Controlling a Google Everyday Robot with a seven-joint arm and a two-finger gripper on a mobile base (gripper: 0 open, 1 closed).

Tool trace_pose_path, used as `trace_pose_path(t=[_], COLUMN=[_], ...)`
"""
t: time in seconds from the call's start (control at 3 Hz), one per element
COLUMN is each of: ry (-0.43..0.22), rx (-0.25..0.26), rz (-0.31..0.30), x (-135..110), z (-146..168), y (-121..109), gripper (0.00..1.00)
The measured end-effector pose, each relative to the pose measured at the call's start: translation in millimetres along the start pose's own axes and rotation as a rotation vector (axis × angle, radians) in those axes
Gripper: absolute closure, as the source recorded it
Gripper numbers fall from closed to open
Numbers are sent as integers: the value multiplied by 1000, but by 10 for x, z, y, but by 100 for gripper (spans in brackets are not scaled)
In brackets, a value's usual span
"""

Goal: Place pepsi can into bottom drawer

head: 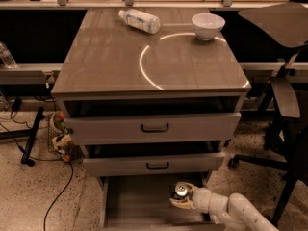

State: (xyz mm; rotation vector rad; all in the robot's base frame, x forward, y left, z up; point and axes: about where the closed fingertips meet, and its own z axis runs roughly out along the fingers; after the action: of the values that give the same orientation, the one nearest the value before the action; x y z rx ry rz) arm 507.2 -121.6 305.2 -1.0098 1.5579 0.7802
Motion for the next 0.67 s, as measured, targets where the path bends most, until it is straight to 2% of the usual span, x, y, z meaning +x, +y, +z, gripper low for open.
trace_pose_path(t=[0.33,0.67], ry=[25,79], rx=[4,-10], rz=[-42,-76], x=[310,595], z=[313,507], y=[-84,-135], gripper=[100,100])
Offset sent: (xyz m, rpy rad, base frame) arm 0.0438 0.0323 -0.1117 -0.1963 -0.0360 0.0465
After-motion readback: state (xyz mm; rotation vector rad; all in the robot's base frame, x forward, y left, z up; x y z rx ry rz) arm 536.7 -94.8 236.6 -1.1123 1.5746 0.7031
